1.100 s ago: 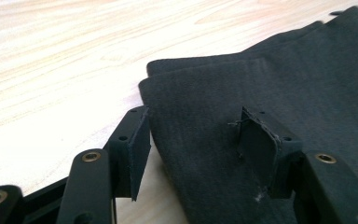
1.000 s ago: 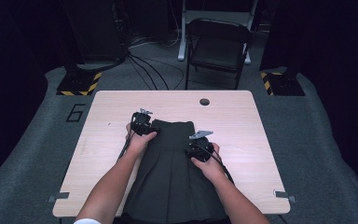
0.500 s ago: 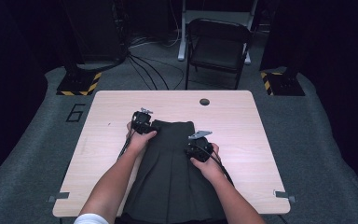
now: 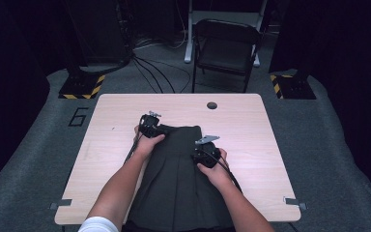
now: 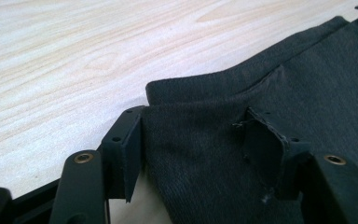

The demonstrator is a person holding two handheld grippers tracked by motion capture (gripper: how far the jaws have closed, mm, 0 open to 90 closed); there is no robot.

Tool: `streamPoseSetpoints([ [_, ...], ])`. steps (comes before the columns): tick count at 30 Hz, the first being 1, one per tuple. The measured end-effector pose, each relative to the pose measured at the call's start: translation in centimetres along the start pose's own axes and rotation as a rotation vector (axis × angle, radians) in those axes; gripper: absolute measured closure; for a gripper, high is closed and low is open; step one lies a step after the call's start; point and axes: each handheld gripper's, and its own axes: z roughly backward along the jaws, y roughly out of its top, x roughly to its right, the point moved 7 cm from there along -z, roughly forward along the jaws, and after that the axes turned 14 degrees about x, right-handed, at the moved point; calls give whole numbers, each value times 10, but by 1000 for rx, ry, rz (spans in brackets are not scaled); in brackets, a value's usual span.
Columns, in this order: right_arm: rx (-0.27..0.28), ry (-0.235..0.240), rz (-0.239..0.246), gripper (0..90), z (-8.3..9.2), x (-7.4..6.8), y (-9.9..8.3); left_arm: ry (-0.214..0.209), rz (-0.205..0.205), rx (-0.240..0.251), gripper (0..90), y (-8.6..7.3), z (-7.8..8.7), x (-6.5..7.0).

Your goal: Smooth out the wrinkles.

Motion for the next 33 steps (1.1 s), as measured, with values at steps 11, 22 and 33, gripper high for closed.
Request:
streamPoseSetpoints([
  [11,-6,6,1,601,0,0,0,-22,-9,-6,547,3,5,3],
  [22,0,6,2,602,0,1,0,-5,-37,-10,817,6,11,4],
  [33,0,10,-6,601,0,2,0,-38,-26,58,837,20,23,10],
])
